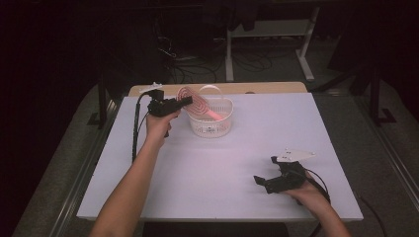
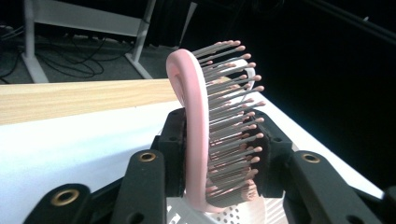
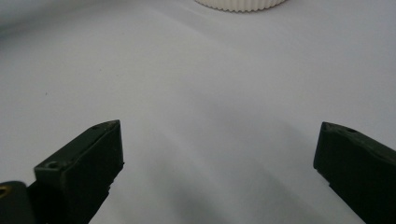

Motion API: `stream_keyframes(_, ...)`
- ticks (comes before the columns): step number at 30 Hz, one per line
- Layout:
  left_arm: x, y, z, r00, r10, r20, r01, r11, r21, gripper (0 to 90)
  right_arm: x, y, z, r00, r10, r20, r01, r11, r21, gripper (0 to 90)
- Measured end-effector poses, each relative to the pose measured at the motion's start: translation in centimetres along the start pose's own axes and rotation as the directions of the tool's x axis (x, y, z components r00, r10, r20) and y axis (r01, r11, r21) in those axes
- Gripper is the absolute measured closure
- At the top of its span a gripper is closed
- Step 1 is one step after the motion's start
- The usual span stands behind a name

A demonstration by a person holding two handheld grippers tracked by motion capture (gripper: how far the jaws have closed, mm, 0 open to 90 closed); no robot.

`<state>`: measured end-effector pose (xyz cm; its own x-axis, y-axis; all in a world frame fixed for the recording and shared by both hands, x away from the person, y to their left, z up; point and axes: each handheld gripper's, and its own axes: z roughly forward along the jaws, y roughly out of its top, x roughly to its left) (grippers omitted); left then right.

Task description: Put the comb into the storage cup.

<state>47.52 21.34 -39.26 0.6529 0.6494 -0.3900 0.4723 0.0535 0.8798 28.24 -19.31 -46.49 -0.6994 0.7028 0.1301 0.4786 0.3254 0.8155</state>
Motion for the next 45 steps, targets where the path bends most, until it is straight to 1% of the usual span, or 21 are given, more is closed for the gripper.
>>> stream_keyframes(2,0.1,0.0,0.0,0.9998,-0.002,-0.019,0.002,1.0,0.008,55.6,0.0,0.0,0.0,1.0,0.001,0.0,-0.001,1.0,0.0,1.1)
stream_keyframes(6,0.3,-0.1,0.1,0.9995,-0.003,-0.031,0.003,0.9998,0.022,47.7,0.0,0.0,0.0,1.0,0.0,-0.001,0.0,1.0,0.0,1.1)
stream_keyframes(8,0.2,-0.2,0.1,0.9985,0.01,-0.054,-0.008,0.9996,0.027,40.4,0.0,0.0,0.0,1.0,0.0,-0.001,0.0,1.0,0.002,1.1)
stream_keyframes(11,0.2,-0.2,0.2,0.9983,0.013,-0.056,-0.011,0.9996,0.027,30.1,0.0,0.0,0.0,1.0,-0.003,-0.001,0.003,1.0,0.002,1.1)
stream_keyframes(16,0.0,-0.1,0.2,0.9954,0.051,-0.081,-0.048,0.9983,0.034,15.1,0.0,0.0,0.0,1.0,-0.002,-0.002,0.002,1.0,0.002,1.1)
stream_keyframes(18,-0.1,-0.1,0.1,0.9935,0.074,-0.087,-0.071,0.9968,0.038,11.6,0.0,0.0,0.0,1.0,-0.002,-0.002,0.002,1.0,0.001,1.1)
stream_keyframes(19,-0.2,0.0,0.0,0.9916,0.091,-0.092,-0.088,0.9954,0.039,8.9,0.0,0.0,0.0,1.0,-0.003,-0.001,0.003,1.0,0.002,1.1)
stream_keyframes(22,-0.3,0.1,-0.2,0.9882,0.125,-0.088,-0.122,0.9916,0.044,2.6,0.0,0.0,0.0,1.0,-0.004,-0.002,0.004,1.0,0.003,1.1)
stream_keyframes(24,-0.4,0.1,-0.4,0.9839,0.155,-0.089,-0.15,0.987,0.057,0.5,0.0,0.0,0.1,1.0,-0.004,-0.002,0.004,1.0,0.003,1.1)
stream_keyframes(26,-0.5,0.1,-0.5,0.981,0.175,-0.084,-0.17,0.9835,0.062,0.0,0.0,0.0,0.1,1.0,-0.004,-0.002,0.004,1.0,0.005,1.1)
stream_keyframes(28,-0.5,0.1,-0.8,0.9762,0.2,-0.084,-0.194,0.9785,0.069,0.0,0.0,0.0,0.0,1.0,-0.004,-0.001,0.004,1.0,0.004,1.1)
stream_keyframes(29,-0.6,0.1,-0.9,0.9746,0.207,-0.086,-0.201,0.9771,0.069,0.0,0.0,0.0,0.0,1.0,-0.004,-0.001,0.004,1.0,0.003,1.1)
stream_keyframes(31,-0.7,0.1,-1.2,0.9692,0.229,-0.09,-0.223,0.9718,0.077,0.0,0.0,0.0,0.0,1.0,-0.004,-0.001,0.004,1.0,0.003,1.1)
stream_keyframes(34,-0.9,0.1,-1.8,0.9653,0.25,-0.075,-0.244,0.9664,0.08,0.0,0.0,0.0,0.0,1.0,-0.004,-0.001,0.004,1.0,0.004,1.1)
stream_keyframes(37,-1.0,-0.1,-2.4,0.9584,0.279,-0.063,-0.272,0.9572,0.1,0.0,0.0,0.0,0.1,1.0,-0.004,-0.002,0.004,1.0,0.005,1.1)
stream_keyframes(40,-1.1,-0.4,-3.0,0.956,0.288,-0.054,-0.281,0.9533,0.11,0.0,0.0,0.0,0.1,1.0,-0.004,-0.001,0.004,1.0,0.007,1.1)
stream_keyframes(42,-1.1,-0.5,-3.3,0.9567,0.287,-0.049,-0.28,0.9531,0.115,0.0,0.1,0.0,0.1,1.0,-0.004,0.0,0.004,1.0,0.008,1.1)
stream_keyframes(45,-1.3,-0.6,-3.8,0.9538,0.296,-0.049,-0.289,0.9491,0.126,0.0,0.1,0.0,0.1,1.0,-0.007,0.001,0.007,1.0,0.008,1.1)
